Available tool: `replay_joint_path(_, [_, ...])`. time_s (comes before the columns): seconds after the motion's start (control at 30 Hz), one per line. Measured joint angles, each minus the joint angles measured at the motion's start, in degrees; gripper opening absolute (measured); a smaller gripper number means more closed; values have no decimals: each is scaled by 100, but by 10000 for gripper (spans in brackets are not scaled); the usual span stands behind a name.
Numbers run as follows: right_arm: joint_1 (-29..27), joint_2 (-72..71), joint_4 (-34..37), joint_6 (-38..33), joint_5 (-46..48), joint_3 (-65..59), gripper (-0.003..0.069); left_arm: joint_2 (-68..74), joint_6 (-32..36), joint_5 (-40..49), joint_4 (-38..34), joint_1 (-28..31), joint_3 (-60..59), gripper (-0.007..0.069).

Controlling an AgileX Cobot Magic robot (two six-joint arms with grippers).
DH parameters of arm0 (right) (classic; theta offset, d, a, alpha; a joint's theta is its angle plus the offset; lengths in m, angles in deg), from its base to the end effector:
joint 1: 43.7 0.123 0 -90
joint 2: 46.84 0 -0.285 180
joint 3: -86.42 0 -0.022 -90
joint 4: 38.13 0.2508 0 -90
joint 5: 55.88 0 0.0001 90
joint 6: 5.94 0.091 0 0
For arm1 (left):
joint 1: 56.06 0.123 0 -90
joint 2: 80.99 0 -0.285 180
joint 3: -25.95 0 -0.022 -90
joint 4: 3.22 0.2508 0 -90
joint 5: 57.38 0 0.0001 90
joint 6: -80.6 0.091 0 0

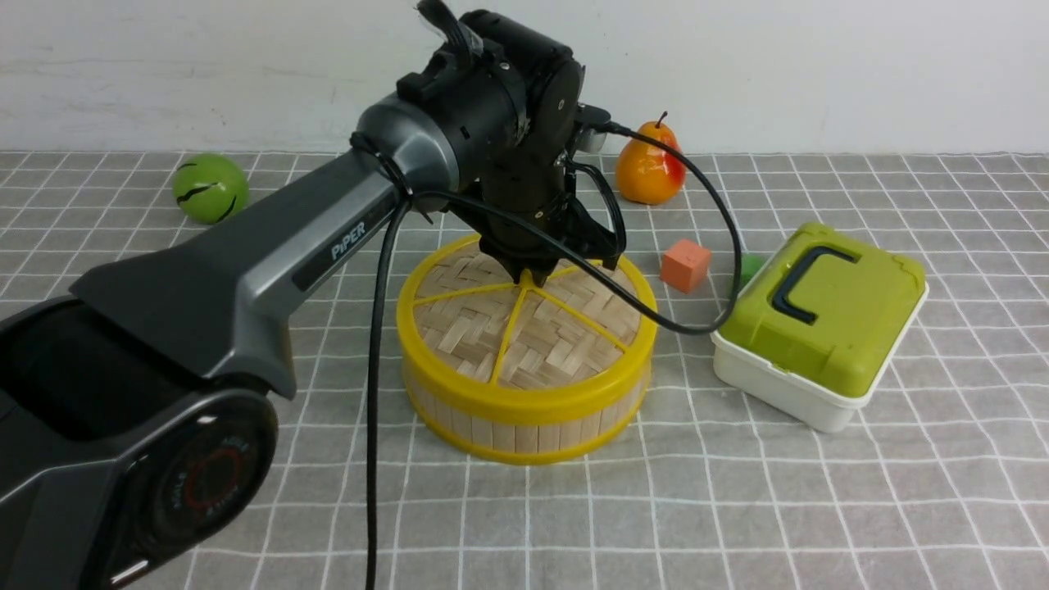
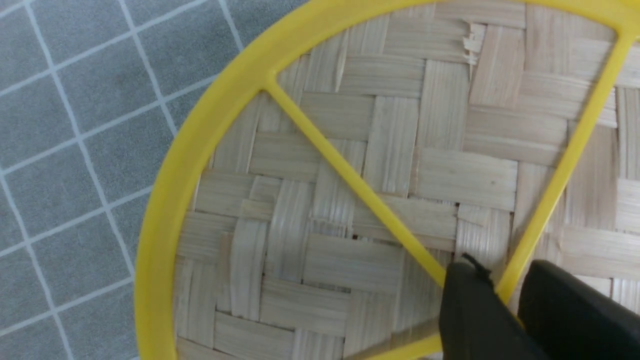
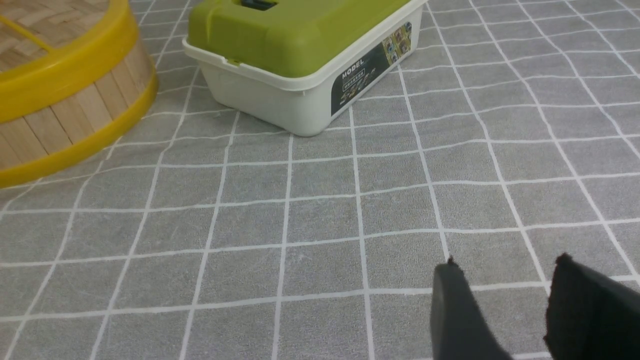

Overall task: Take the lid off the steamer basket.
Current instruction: Use the left arm to lift the lid of the steamer, then use the left arm to place the steamer lid on the table

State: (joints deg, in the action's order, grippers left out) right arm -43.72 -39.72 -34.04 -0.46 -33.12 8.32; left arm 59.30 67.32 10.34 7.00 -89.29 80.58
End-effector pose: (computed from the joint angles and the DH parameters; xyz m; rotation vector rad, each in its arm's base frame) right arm 0.0518 0.0025 0.1731 0.1336 1.8811 0.1363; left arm 0.4333 -0.2660 0.2659 0.4955 2.5987 -0.0265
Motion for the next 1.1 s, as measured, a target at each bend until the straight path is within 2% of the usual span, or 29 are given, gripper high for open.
replay_joint_path(0.3, [0,0,0,0,0,0,242,-401,0,168,-71,0,87,112])
replay_joint_path(0.57, [0,0,0,0,0,0,242,-1330,0,154,-34,184,142,112])
replay_joint_path(0.77, [0,0,0,0,0,0,242,-1885,18,352,125,847,142,112])
replay_joint_path(0.87, [0,0,0,0,0,0,242,-2115,46,352,75,1448,162,112])
replay_joint_path(0.9, [0,0,0,0,0,0,242,-2121,52,352,62,1486,162,112])
replay_joint_path(0.97, [0,0,0,0,0,0,242,-2170,130,352,-99,1936,-18,112])
replay_joint_path(1.1, [0,0,0,0,0,0,242,-2177,150,352,-282,2428,-757,112])
